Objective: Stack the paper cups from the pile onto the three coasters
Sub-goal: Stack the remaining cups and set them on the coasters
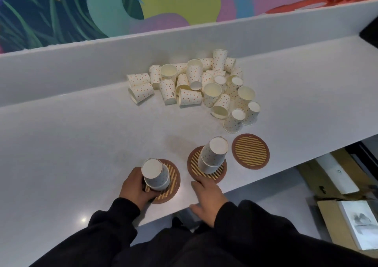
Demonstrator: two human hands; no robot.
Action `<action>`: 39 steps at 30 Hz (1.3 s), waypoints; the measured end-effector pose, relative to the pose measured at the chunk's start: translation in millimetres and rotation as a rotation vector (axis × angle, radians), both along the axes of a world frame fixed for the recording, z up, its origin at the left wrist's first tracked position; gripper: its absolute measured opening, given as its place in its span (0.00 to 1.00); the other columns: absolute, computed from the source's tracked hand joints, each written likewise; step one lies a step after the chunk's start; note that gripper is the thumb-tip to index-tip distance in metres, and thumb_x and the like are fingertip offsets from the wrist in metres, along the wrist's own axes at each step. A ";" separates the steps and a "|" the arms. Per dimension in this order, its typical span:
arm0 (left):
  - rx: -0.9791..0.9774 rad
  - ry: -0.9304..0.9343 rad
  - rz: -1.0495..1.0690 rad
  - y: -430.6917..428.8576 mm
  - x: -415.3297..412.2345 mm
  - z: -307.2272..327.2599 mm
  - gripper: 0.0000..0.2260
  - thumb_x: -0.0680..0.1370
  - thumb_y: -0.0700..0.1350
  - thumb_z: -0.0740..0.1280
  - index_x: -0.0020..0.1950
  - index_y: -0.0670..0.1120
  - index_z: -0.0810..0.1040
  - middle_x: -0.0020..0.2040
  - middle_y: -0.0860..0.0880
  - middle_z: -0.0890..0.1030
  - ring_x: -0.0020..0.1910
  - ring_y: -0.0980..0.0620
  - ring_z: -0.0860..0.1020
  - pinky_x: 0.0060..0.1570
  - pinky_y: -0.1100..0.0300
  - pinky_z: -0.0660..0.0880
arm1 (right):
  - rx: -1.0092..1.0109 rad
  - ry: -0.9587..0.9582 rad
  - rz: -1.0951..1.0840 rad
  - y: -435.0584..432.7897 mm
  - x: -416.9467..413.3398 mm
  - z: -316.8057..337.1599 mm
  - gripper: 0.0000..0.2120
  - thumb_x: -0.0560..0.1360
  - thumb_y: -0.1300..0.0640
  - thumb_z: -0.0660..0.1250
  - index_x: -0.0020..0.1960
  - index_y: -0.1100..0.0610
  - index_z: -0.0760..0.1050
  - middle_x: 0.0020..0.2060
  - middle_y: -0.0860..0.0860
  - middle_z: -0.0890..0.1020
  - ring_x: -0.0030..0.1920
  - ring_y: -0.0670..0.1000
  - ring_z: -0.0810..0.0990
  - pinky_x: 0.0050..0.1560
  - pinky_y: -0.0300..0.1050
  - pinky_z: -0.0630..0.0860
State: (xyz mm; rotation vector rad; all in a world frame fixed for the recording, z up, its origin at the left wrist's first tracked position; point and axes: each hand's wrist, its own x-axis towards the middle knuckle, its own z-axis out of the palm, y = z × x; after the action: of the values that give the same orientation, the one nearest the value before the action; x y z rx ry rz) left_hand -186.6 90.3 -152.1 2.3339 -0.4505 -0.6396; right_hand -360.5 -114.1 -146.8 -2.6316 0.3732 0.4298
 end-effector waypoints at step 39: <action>-0.322 -0.033 0.382 -376.1 -100.4 100.0 0.31 0.78 0.42 0.73 0.75 0.57 0.63 0.77 0.54 0.62 0.76 0.49 0.65 0.76 0.50 0.65 | 0.564 -0.243 -0.650 -337.2 72.9 26.8 0.25 0.72 0.52 0.79 0.64 0.45 0.72 0.60 0.46 0.79 0.60 0.52 0.78 0.65 0.49 0.75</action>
State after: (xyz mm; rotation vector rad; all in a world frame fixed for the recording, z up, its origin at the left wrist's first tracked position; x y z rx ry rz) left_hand -287.0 -285.8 -52.1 2.0466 -0.1032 -0.3189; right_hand -287.6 -451.3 -120.0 -1.8518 0.8435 -0.0112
